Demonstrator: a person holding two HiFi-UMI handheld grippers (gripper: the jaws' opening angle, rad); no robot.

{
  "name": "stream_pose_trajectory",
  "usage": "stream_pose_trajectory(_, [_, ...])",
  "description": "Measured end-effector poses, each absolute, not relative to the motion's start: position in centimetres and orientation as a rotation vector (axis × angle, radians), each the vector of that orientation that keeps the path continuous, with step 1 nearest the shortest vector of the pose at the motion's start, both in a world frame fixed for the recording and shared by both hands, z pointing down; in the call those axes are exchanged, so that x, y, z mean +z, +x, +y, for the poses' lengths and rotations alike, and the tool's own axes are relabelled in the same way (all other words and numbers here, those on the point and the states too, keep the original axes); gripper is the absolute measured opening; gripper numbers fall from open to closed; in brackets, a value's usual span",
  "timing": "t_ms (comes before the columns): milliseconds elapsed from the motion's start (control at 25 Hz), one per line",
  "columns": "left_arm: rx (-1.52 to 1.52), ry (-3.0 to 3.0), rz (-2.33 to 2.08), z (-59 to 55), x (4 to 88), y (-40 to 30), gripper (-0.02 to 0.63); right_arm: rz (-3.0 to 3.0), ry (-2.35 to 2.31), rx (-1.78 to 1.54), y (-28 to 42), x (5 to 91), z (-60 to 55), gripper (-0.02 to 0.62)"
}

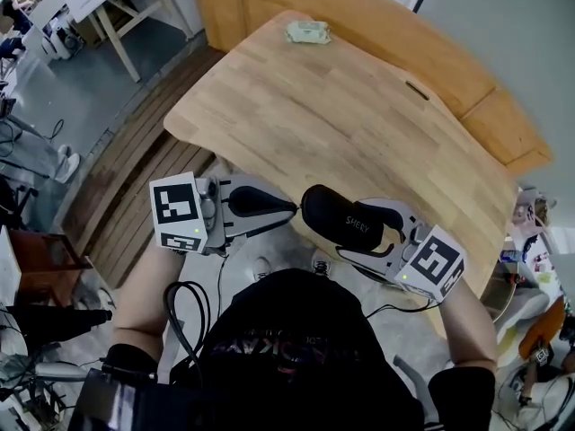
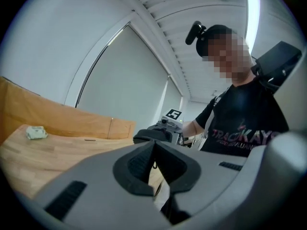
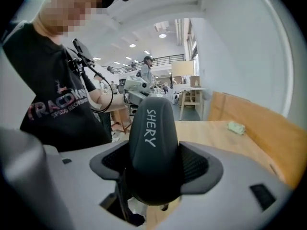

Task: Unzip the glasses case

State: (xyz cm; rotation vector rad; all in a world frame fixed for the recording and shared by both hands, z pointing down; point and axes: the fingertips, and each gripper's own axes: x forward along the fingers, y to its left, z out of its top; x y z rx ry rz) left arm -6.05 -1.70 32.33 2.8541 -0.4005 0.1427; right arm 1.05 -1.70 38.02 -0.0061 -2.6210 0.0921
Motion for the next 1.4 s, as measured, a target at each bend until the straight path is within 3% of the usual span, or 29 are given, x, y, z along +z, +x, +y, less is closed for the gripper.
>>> stream_pose_trajectory(360, [0.252,2.892,-0.439,-1.7,33.5,-4.9,0.014,-2.643,0.165,0.596,0.0,39.1,-1.7,0.339])
stream_pose_trajectory(1400, [0.278,2.826,-0.185,1.1,36.2,-2.8,0.014,-2.621,0.109,1.058,-2.1,39.8,-0.3,0.342])
